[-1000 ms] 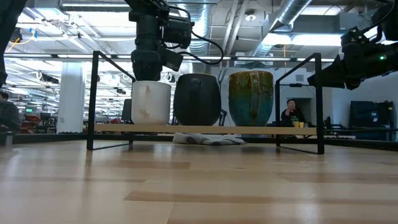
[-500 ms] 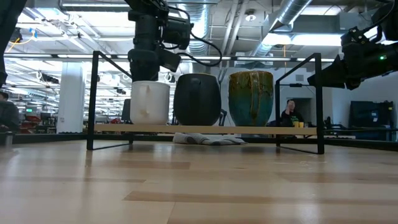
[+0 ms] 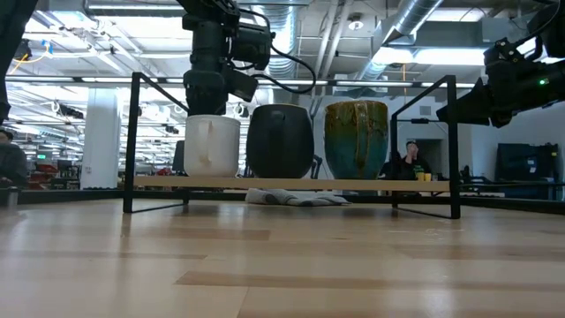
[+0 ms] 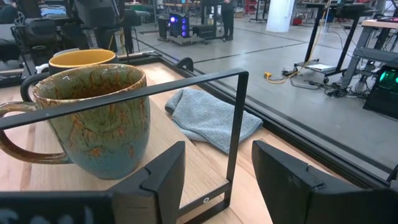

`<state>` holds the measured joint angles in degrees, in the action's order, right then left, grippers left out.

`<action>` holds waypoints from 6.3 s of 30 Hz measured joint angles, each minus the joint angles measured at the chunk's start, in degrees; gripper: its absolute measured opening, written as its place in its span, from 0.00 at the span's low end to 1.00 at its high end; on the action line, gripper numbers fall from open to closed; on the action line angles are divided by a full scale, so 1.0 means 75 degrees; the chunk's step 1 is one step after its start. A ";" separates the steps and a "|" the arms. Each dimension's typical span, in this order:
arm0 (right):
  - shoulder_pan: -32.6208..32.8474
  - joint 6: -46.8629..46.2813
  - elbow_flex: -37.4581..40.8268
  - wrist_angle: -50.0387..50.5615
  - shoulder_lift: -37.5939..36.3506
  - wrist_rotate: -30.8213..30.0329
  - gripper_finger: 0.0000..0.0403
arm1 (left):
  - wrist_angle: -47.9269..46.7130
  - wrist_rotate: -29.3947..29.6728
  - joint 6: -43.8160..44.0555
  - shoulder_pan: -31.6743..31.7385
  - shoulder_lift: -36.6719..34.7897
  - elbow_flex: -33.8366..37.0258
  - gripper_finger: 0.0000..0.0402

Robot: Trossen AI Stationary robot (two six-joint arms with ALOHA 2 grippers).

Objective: Stack small to large cups/mugs on shelf
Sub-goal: Put the white mug on the shelf, then return to Home Position

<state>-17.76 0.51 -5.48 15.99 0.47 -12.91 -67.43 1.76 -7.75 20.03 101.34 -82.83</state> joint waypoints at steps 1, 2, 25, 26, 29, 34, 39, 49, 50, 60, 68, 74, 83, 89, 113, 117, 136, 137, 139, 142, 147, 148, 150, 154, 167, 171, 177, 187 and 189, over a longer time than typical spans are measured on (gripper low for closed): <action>-0.0001 0.0000 -0.0003 0.0003 0.0000 0.0000 0.52 | -0.0001 0.0000 -0.0002 0.0000 0.0000 0.0000 0.24; -0.0001 0.0000 -0.0002 0.0002 0.0000 0.0001 0.52 | -0.0001 0.0000 -0.0028 0.0000 0.0000 0.0000 0.24; 0.0000 -0.0003 0.0000 0.0000 0.0000 0.0000 0.52 | 0.0002 -0.0007 -0.0701 -0.0020 0.0000 0.0000 0.24; 0.0000 -0.0003 0.0000 0.0000 0.0000 0.0003 0.52 | 0.0002 -0.0058 -0.0701 -0.0020 0.0000 0.0000 0.24; -0.0001 -0.0003 0.0000 0.0001 0.0000 0.0003 0.52 | 0.0005 -0.0520 -0.0553 -0.0011 0.0000 0.0000 0.25; -0.0003 -0.0003 0.0000 0.0003 0.0000 0.0000 0.52 | 0.0039 -0.0797 -0.0454 0.0006 0.0000 0.0000 0.33; 0.0000 -0.0003 0.0000 0.0002 0.0000 0.0000 0.52 | 0.0134 -0.0462 -0.0564 0.0006 0.0000 0.0000 0.46; -0.0001 -0.0003 -0.0002 0.0002 0.0000 0.0002 0.52 | -0.0548 -0.0031 -0.0750 0.0006 -0.0003 -0.0838 0.54; 0.0000 -0.0003 -0.0002 0.0001 0.0000 0.0001 0.52 | -0.0570 -0.0076 -0.0739 0.0002 -0.0004 -0.0947 0.54; -0.0002 0.0000 -0.0002 0.0001 0.0000 0.0000 0.52 | -0.1463 0.0058 -0.1000 -0.0163 -0.0009 -0.2491 0.54; -0.0001 0.0163 -0.0003 -0.0001 0.0000 -0.0042 0.52 | -0.0545 -0.0033 -0.1111 -0.0175 -0.1080 -0.3707 0.54; -0.0003 0.0778 -0.0074 -0.0042 -0.0023 -0.0061 0.52 | 0.0298 -0.0589 -0.1203 -0.0213 -0.2481 -0.3713 0.54; -0.0001 0.1007 -0.1171 0.0310 -0.0047 -0.0061 0.52 | 0.1138 -0.2282 -0.1730 -0.0580 -0.4081 -0.2608 0.54; -0.0012 0.1073 -0.1285 0.0203 -0.0047 -0.0090 0.52 | 0.2176 -0.1875 -0.1339 -0.0595 -0.5474 -0.0627 0.53; 0.0000 0.0991 -0.1239 0.0163 -0.0046 0.0724 0.52 | 0.7358 -0.0680 0.0233 -0.0595 -1.2161 0.8343 0.53; 0.0000 0.0790 -0.1220 0.0068 -0.0047 0.0914 0.52 | 0.7445 -0.0529 0.0441 -0.0597 -1.3212 0.9093 0.53; 0.0000 0.0775 0.0466 -0.2550 -0.0044 0.1323 0.52 | 0.9534 -0.0335 0.0869 -0.0595 -1.3496 1.0591 0.53; 0.0000 0.0728 0.0536 -0.2682 -0.0044 0.1323 0.52 | 0.9497 -0.0315 0.0929 -0.0595 -1.3490 1.0637 0.53; 0.0000 0.0668 0.0663 -0.2796 -0.0046 0.1322 0.52 | 0.9603 -0.0172 0.1036 -0.0595 -1.3487 1.0797 0.53; 0.0000 0.0611 0.0670 -0.2819 -0.0050 0.1322 0.52 | 0.9830 0.0290 0.1161 -0.0595 -1.3485 1.0958 0.53; -0.0002 0.0462 0.0673 -0.2715 -0.0045 0.1321 0.52 | 0.9677 0.0565 0.1250 -0.0595 -1.3484 1.0961 0.53; -0.0003 0.0386 0.0673 -0.2672 -0.0044 0.1320 0.52 | 0.9669 0.0578 0.1252 -0.0596 -1.3484 1.0962 0.53; -0.0003 0.0329 0.0674 -0.2639 -0.0047 0.1320 0.52 | 0.9538 0.0653 0.1282 -0.0597 -1.3484 1.0963 0.53; -0.0003 0.0265 0.0676 -0.2463 -0.0047 0.1316 0.52 | 0.9374 0.0604 0.1370 -0.0597 -1.3481 1.0966 0.53; -0.0003 0.0309 0.0679 -0.2288 -0.0044 0.1320 0.52 | 0.9294 0.0227 0.1256 -0.0595 -1.3383 1.0981 0.53; 0.0000 0.0375 0.0679 -0.2285 0.0036 0.1320 0.52 | 0.9304 0.0231 0.1247 -0.0595 -1.3184 1.0981 0.53; 0.0005 0.0388 0.0679 -0.2282 0.0283 0.1320 0.52 | 0.9341 0.0233 0.1613 -0.0597 -1.3058 1.0987 0.53; 0.0014 0.0388 0.0682 -0.2282 0.0443 0.1320 0.52 | 0.9319 0.0239 0.1673 -0.0596 -1.3056 1.0990 0.53; 0.0015 0.0388 0.0682 -0.2279 0.0446 0.1320 0.52 | 0.9316 0.0239 0.1673 -0.0597 -1.3056 1.0993 0.53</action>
<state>-17.65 3.42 -0.36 -1.10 3.81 -3.01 2.44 3.55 4.80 15.55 3.42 -0.38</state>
